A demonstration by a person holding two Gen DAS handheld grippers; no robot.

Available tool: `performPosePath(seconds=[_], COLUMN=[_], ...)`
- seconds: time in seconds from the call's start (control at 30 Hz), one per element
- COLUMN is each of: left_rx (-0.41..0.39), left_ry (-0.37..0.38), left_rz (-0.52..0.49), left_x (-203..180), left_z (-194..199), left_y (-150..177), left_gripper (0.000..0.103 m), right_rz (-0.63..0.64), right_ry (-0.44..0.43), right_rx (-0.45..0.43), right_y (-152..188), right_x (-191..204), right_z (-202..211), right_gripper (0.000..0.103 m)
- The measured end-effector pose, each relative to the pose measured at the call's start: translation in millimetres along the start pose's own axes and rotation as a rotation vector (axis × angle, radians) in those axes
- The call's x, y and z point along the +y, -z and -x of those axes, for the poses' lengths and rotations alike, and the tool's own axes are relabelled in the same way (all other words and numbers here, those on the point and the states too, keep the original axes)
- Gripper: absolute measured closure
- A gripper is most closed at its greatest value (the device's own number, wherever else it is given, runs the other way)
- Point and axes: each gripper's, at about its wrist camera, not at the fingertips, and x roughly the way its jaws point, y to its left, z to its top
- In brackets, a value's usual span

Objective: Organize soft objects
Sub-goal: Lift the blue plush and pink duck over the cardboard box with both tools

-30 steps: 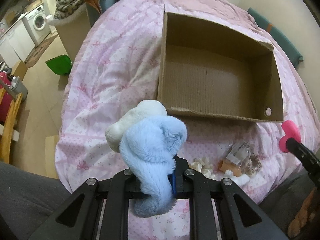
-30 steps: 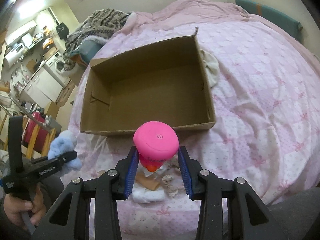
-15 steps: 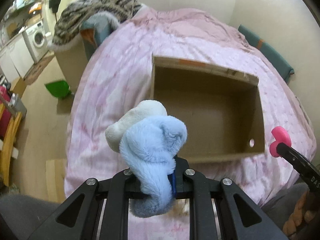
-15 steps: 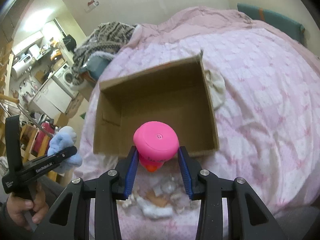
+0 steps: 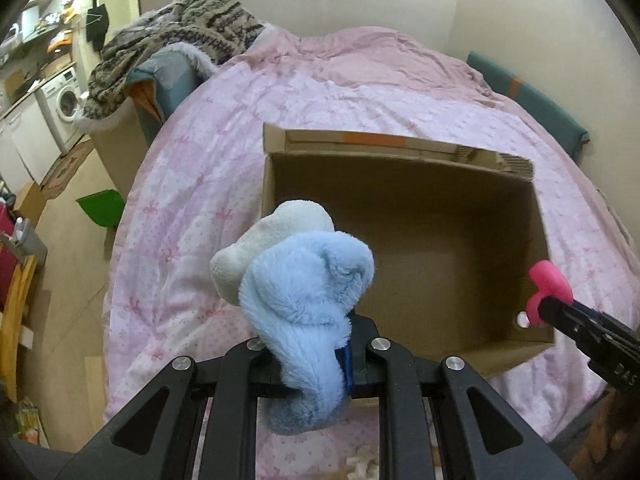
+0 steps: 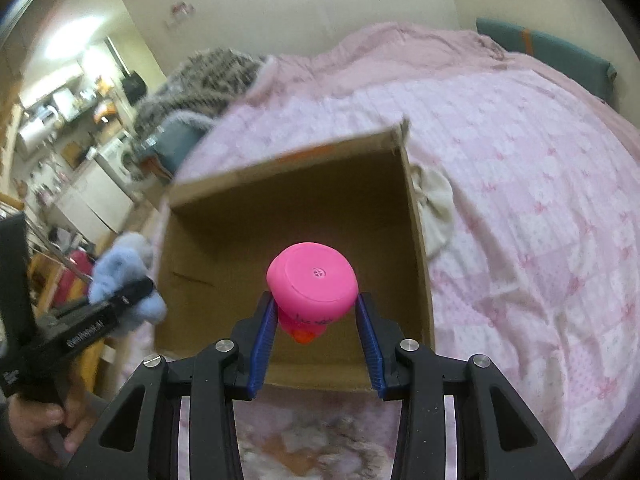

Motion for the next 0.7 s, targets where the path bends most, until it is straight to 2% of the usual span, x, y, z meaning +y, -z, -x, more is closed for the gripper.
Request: performPosePath(seconds=[0.1, 0.27, 0.5, 0.7], left_rx=[-0.025, 0.009, -0.003, 0.009], left_ry=[-0.027, -0.003, 0.001, 0.017], left_rz=[0.004, 0.034, -0.045, -0.036], left_x=[2.5, 10.7, -3.9, -3.9], left_z=[-6.9, -15.6, -13.7, -16.2], left_y=[2.2, 5.8, 10.5, 10.0], left_gripper=[0.086, 0.086, 0.085, 0.085], right_rz=[0.003, 0.015, 0.049, 0.060], right_ry=[0.016, 0.037, 0.045, 0.048], right_rx=[0.035, 0.090, 0.129, 0.154], right_y=[3.8, 9.2, 15.4, 18.4], right_x=[-1.5, -1.9, 3.2, 4.8], right_z=[-10.1, -25.8, -32.2, -38.0], right_gripper=[0.061, 0.061, 0.061, 0.061])
